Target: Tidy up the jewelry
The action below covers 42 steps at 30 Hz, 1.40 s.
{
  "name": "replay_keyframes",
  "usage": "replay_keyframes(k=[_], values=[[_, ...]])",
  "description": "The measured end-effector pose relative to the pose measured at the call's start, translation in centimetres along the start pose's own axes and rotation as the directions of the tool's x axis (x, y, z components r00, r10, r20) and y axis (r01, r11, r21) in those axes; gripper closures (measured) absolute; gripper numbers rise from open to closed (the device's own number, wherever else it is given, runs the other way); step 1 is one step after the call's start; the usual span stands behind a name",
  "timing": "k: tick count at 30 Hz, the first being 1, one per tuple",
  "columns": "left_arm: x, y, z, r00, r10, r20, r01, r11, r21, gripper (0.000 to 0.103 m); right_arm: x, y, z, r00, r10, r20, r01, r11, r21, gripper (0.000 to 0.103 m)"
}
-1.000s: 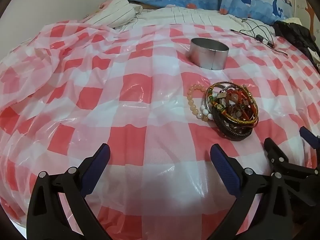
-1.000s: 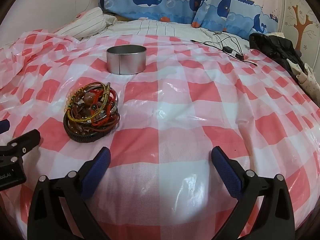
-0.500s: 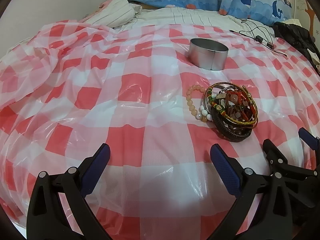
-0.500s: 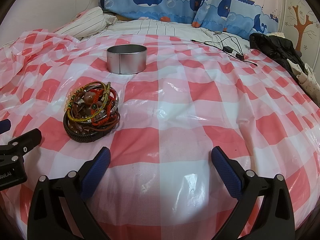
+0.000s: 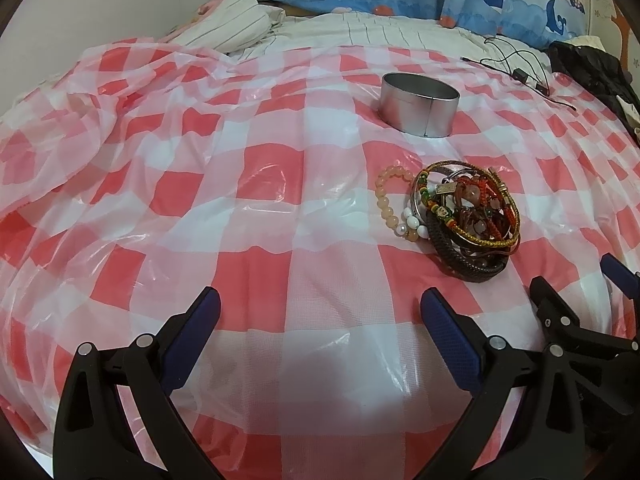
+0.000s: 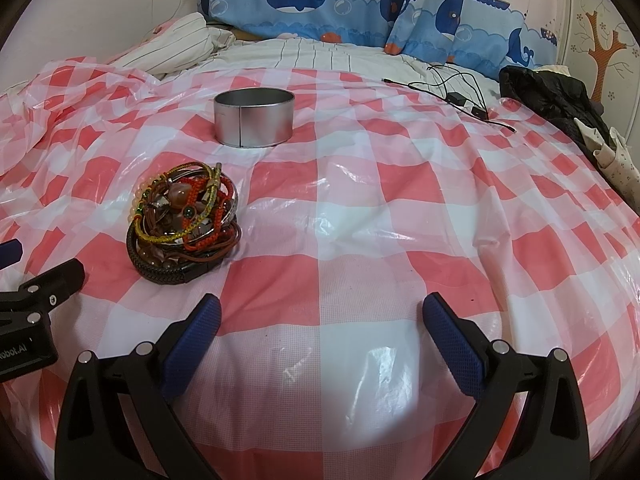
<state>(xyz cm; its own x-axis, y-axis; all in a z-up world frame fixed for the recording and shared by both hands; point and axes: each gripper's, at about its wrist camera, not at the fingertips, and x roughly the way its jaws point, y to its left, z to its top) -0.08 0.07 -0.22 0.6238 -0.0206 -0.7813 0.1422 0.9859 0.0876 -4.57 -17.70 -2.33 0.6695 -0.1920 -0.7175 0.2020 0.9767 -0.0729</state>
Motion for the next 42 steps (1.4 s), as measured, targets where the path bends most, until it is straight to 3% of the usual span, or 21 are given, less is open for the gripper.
replay_keyframes(k=[42], values=[[0.21, -0.07, -0.14, 1.0, 0.015, -0.008, -0.015, 1.0, 0.018, 0.006, -0.03, 0.2, -0.08, 1.0, -0.004, 0.0, 0.004, 1.0, -0.004, 0.006]])
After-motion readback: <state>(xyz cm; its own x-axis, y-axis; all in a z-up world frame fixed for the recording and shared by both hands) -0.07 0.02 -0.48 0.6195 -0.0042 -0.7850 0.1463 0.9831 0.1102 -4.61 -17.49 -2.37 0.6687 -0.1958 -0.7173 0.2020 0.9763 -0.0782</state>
